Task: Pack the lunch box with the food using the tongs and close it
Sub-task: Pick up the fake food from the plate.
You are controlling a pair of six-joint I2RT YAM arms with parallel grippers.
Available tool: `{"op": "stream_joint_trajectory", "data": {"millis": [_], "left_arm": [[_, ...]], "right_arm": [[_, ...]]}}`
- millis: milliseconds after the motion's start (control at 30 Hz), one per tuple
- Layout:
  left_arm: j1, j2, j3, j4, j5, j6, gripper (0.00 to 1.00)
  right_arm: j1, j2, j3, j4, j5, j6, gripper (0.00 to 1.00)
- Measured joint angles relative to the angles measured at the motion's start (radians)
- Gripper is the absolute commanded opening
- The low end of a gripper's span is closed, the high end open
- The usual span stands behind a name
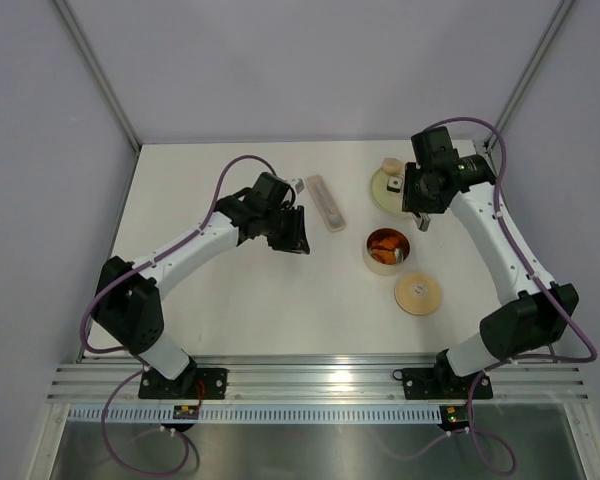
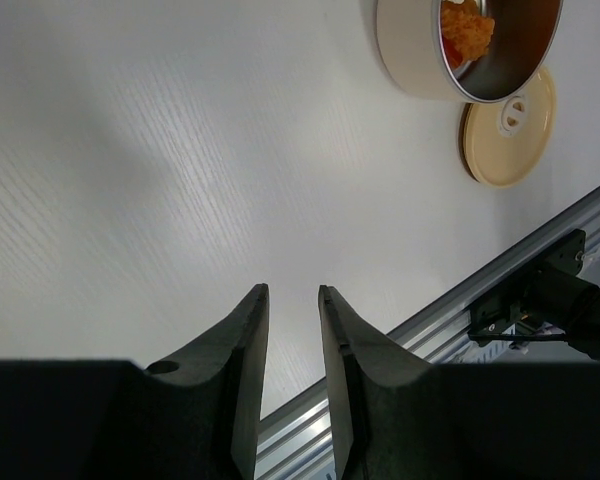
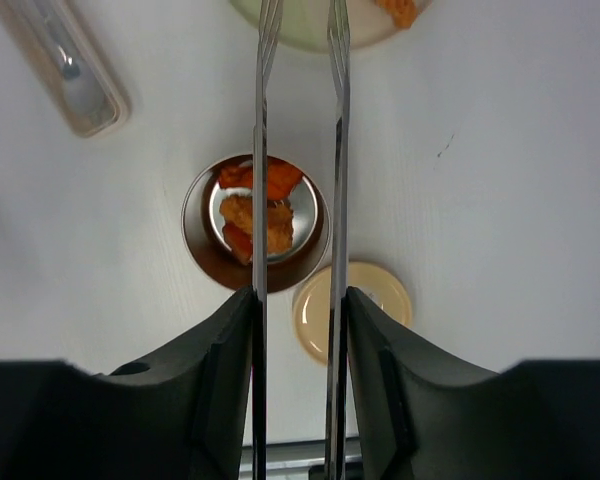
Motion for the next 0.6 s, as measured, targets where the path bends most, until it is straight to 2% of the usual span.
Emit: {"op": "stream_joint_trajectory", "data": {"millis": [267,600], "left_arm": [[0.001,-0.025,-0.002,-0.008,-0.012,0.003,0.3],[0.005,-0.025,-0.016,-0.013,-0.018,0.004,0.3]], "right_arm": [[-0.095,0.194,0.134,0.061,-0.033,-0.021,0.49],[-0.103,0.393,0.291,0.084,-0.058,-0.031,0.59]]}}
